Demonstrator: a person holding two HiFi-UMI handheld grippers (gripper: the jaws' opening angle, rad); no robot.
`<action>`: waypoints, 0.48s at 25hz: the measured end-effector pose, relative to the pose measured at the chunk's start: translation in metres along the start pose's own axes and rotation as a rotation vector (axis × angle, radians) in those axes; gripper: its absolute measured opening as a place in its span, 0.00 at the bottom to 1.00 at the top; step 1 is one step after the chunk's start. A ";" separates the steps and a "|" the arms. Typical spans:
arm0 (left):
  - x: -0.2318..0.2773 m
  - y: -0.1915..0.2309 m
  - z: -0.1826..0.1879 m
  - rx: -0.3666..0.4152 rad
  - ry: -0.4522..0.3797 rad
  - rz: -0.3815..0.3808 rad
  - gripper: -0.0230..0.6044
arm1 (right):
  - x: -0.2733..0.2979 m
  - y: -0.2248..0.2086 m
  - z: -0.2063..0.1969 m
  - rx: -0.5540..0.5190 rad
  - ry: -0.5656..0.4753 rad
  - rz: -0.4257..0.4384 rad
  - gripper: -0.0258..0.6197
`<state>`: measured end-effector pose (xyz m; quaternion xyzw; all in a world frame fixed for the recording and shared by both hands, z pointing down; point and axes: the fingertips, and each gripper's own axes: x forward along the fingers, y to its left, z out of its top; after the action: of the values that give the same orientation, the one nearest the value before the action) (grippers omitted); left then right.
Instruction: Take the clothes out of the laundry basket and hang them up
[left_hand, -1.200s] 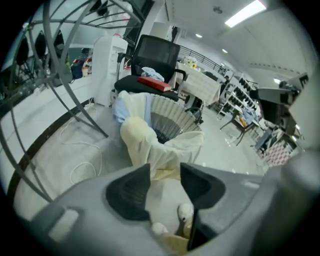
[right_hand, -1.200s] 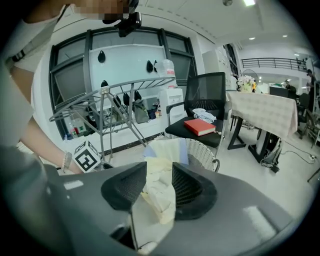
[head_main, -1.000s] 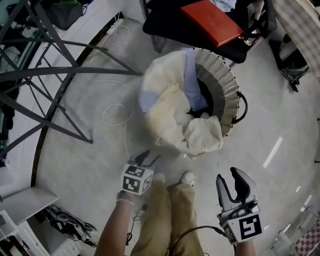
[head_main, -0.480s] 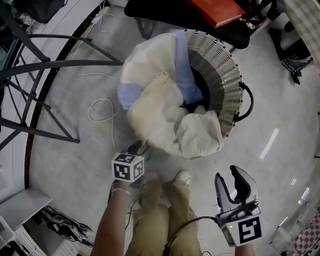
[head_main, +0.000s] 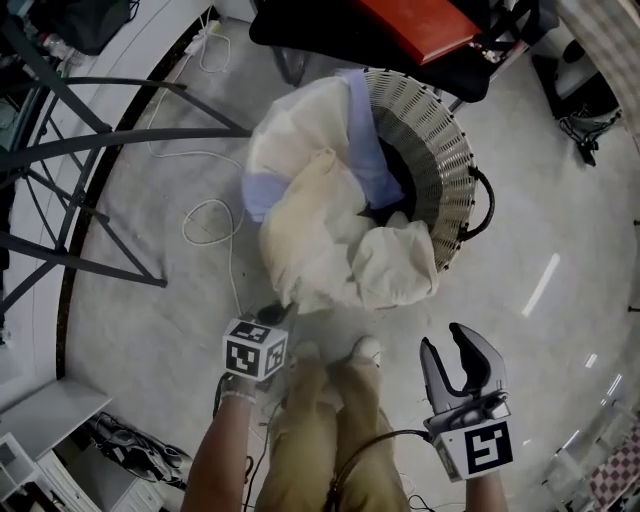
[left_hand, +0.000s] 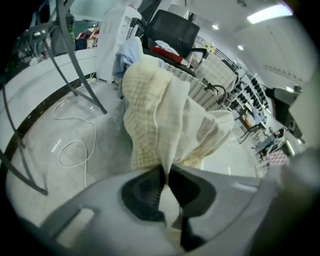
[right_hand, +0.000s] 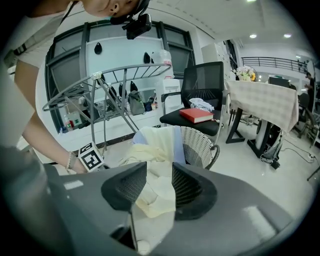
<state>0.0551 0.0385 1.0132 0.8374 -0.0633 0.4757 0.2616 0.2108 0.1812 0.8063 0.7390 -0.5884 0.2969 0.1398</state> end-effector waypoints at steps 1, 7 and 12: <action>-0.010 -0.004 0.001 0.007 0.006 -0.008 0.06 | -0.003 0.001 0.005 0.001 0.000 -0.002 0.27; -0.068 -0.040 0.029 0.053 -0.002 -0.049 0.06 | -0.031 0.002 0.032 0.004 0.011 -0.025 0.26; -0.120 -0.078 0.070 0.091 -0.039 -0.067 0.06 | -0.063 0.007 0.060 0.025 0.023 -0.051 0.27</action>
<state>0.0719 0.0531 0.8551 0.8593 -0.0188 0.4525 0.2378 0.2125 0.1957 0.7206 0.7519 -0.5639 0.3093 0.1448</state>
